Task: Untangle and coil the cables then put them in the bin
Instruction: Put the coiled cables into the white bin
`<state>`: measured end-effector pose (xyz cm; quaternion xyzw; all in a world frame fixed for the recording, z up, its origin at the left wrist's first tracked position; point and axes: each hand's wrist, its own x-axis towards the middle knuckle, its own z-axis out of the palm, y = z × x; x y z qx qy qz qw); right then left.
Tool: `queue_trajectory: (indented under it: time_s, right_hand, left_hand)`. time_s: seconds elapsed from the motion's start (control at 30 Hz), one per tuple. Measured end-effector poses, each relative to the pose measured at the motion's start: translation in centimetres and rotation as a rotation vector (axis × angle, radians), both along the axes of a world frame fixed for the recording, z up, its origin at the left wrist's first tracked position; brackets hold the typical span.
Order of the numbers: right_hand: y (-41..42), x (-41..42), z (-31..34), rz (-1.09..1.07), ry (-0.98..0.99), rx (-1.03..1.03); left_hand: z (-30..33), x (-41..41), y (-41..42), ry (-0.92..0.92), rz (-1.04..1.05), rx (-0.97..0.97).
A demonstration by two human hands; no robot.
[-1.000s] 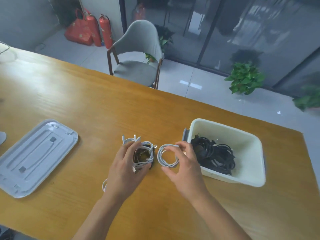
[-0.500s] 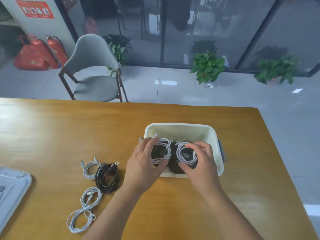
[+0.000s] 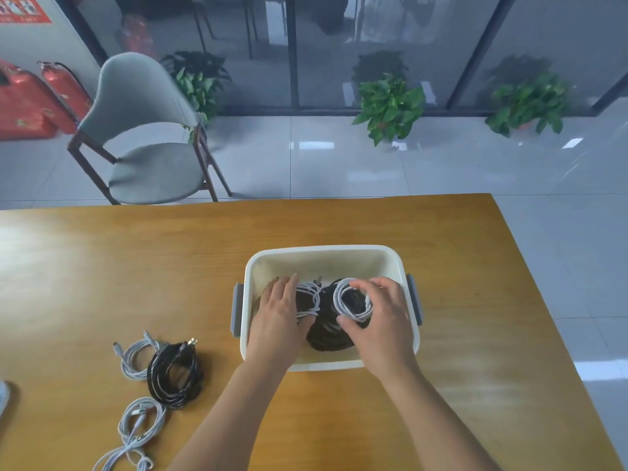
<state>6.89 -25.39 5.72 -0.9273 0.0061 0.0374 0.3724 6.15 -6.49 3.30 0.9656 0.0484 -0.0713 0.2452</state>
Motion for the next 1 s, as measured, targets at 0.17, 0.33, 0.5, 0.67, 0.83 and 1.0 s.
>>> queue_trajectory:
  time_s: [0.17,0.33,0.5,0.67,0.83,1.0]
  right_hand:
    - [1.0,1.7,-0.4,0.039,0.035,-0.052]
    - [1.6,2.8,-1.5,0.207,0.128,-0.247]
    - [2.4,2.7,-2.5,0.35,0.303,-0.454]
    - [2.3,2.8,-2.9,0.423,0.425,-0.533]
    - [2.4,3.2,-2.8,0.422,0.455,-0.497]
    - [1.4,2.7,-1.7,0.41,0.433,-0.362]
  left_hand:
    - [-1.0,0.7,0.2,0.125,-0.083,0.064]
    - [-2.0,0.7,-0.1,0.181,-0.131,0.204]
    - [-2.5,0.8,-0.2,0.198,-0.139,0.241]
    - [-2.2,1.1,-0.7,0.293,-0.166,0.339]
    - [-1.8,1.2,-0.8,0.303,-0.17,0.335]
    - [-0.6,0.5,-0.2,0.224,-0.174,0.269]
